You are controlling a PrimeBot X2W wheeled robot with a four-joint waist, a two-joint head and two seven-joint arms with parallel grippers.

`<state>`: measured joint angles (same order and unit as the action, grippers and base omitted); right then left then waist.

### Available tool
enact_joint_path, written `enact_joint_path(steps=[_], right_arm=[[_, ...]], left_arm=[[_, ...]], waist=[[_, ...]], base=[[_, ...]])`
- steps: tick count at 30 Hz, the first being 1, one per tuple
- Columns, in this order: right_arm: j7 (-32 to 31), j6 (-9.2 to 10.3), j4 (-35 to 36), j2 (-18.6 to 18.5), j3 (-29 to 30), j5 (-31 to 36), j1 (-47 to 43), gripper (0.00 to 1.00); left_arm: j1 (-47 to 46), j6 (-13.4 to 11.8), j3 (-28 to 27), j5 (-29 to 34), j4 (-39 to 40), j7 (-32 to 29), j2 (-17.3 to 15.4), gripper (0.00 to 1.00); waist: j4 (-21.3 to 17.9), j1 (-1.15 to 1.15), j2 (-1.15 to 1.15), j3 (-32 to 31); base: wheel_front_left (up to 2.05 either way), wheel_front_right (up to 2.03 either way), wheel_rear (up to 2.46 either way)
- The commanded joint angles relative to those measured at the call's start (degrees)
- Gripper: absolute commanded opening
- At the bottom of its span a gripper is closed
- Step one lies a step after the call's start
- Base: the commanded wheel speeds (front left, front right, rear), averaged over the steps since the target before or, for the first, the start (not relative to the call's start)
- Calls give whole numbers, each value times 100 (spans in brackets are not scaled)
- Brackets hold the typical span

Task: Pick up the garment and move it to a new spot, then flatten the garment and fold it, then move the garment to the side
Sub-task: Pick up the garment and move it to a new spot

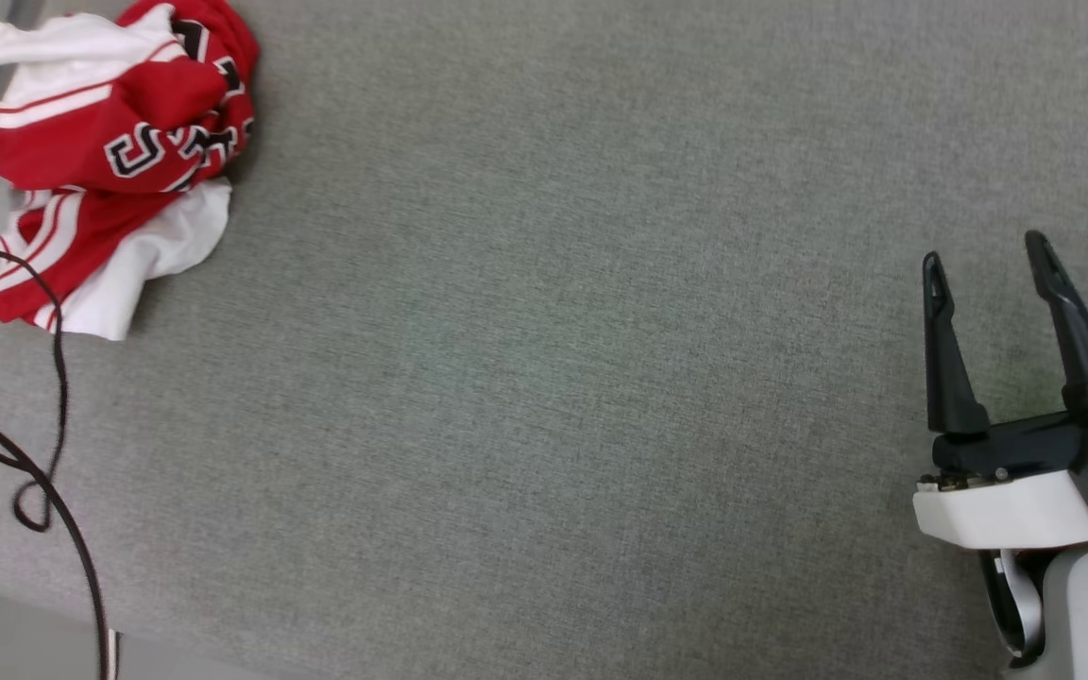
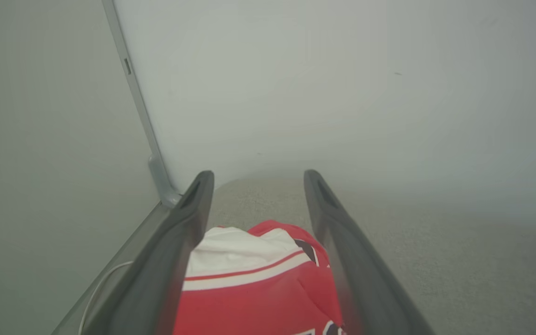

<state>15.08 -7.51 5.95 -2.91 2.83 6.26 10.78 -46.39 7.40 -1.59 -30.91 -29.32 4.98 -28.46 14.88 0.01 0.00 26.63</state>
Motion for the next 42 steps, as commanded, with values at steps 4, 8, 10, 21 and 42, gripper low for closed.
enact_joint_path(steps=[4, 8, 10, 21, 42], right_arm=[[14, 4, 139, 6, 22, 95, 145, 100], [15, 4, 241, 6, -5, 169, 242, 100], [14, 4, 283, 6, -24, 215, 284, 100], [14, 4, 445, 5, -6, 259, 438, 100], [14, 4, 319, 5, 43, 124, 253, 100]], left_arm=[[-282, 3, 477, -873, -324, -1087, -351, 100], [-532, 3, 931, -1727, -550, -2473, -730, 100], [-615, 3, 1137, -1988, -654, -2989, -850, 100], [-962, 4, 1971, -2718, -1326, -4653, -1191, 100], [-1510, 4, 3203, -2628, -1128, -3322, -1511, 0]], waist=[[-108, -1, 0, 267], [-162, -1, 0, 445], [-205, -1, 0, 546], [-477, -1, 0, 1011], [-408, -1, 0, 392]], base=[[0, 0, 0], [0, 0, 0], [0, 0, 0], [0, 0, 0], [0, 0, 0]])
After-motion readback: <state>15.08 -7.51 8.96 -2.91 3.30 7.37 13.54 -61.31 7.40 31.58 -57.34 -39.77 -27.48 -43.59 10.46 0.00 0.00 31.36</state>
